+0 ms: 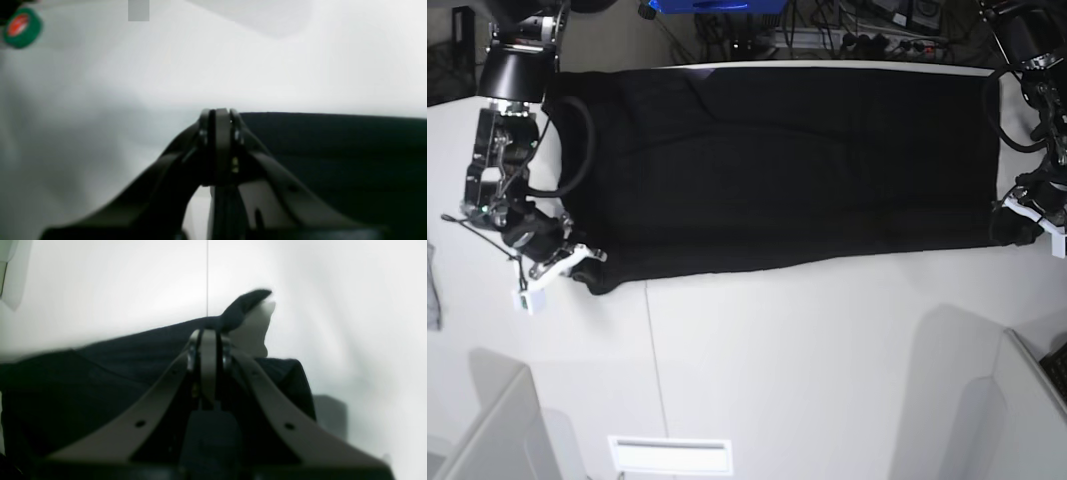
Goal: Fold the T-shirt properly
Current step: 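Lift the hem with both grippers and fold it toward the collar, then lay the folded hem down along the collar edge and release, then move both grippers to the ends of the folded strip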
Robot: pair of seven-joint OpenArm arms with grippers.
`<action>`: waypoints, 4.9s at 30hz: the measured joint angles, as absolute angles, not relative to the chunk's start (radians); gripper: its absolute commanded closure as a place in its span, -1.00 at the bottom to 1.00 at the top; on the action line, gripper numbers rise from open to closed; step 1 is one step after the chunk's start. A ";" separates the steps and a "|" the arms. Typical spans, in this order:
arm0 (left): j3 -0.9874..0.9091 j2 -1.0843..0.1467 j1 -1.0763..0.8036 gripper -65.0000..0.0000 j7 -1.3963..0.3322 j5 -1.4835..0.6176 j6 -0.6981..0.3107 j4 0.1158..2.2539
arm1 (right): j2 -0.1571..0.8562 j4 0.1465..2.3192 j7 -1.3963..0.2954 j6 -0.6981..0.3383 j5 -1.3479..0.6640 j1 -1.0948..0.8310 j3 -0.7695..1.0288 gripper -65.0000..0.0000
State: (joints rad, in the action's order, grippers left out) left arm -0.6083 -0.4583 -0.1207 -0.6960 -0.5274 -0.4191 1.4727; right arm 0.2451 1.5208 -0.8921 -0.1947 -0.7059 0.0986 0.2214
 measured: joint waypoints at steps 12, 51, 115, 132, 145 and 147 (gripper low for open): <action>-0.636 -0.457 -0.221 1.00 -0.693 -0.529 -0.420 1.589 | 0.245 1.654 -0.917 -0.194 -0.702 -0.030 0.233 1.00; -0.762 -0.460 -0.555 1.00 -0.689 -0.656 -0.495 1.742 | 0.147 1.973 -1.189 -0.198 -0.899 -0.371 0.527 1.00; -0.920 -0.114 -0.503 1.00 -0.682 -0.451 -0.555 1.821 | 0.129 1.973 -1.008 -0.280 -0.832 -0.514 0.407 1.00; -0.797 -0.148 -0.363 1.00 -0.642 -0.347 -0.524 1.517 | 0.080 1.692 -0.915 -0.296 -0.495 -0.328 0.356 1.00; -0.791 -0.147 -0.165 1.00 -0.632 -0.187 -0.525 1.414 | 0.101 1.518 -0.907 -0.310 -0.485 -0.137 0.355 1.00; -0.791 -0.147 -0.131 1.00 -0.630 -0.175 -0.528 1.391 | 0.098 1.488 -0.905 -0.313 -0.447 -0.096 0.355 1.00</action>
State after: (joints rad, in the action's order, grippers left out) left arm -0.7910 -0.1471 -0.1310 -0.6304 -0.1745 -0.5282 1.3911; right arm 0.0982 1.4883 -0.9054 -0.3134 -0.4473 -0.0963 0.3550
